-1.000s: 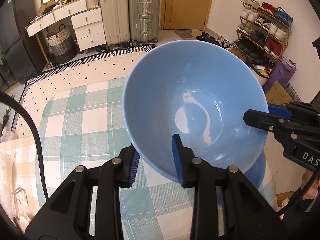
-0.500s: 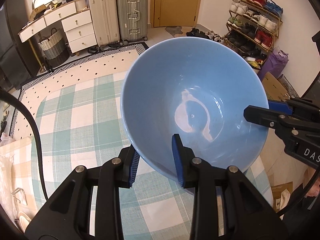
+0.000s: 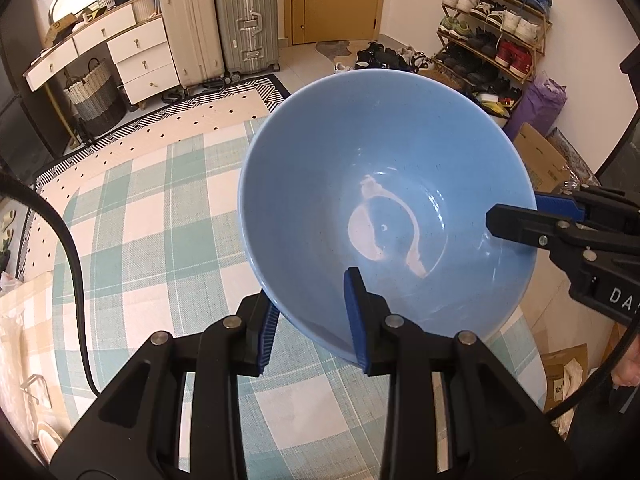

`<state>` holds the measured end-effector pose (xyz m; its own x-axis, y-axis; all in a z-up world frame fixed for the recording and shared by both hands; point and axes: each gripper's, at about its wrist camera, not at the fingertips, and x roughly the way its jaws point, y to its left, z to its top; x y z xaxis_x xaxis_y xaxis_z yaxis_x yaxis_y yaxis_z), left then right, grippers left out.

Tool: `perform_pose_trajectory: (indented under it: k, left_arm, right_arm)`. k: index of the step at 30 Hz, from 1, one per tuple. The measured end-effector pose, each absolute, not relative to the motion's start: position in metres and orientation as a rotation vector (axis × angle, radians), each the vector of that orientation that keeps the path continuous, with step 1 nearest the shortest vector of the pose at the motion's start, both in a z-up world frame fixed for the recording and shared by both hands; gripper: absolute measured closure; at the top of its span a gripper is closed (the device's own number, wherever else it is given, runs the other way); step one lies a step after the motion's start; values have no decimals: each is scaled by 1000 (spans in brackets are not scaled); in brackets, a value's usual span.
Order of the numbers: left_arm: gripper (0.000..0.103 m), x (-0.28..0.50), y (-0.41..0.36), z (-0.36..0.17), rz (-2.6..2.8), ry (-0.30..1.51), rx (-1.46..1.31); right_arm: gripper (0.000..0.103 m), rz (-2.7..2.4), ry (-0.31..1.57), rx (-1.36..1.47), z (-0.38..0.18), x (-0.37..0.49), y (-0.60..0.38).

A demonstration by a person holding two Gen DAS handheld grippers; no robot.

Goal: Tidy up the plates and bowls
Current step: 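Lift the nested bowls with both grippers and carry them over a third blue bowl, then lower the nested bowls into the third blue bowl and open both grippers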

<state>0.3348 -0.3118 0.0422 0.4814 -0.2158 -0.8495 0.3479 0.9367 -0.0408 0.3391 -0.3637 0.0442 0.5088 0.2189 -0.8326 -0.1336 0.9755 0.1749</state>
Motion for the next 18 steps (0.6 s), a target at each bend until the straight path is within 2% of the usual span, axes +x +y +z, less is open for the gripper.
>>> perform_pose_trajectory:
  k: [18]
  left_arm:
    - [75,341,-313,-12,-375,1089,168]
  right_arm:
    - [77,184,1098,92,-3,334,-369]
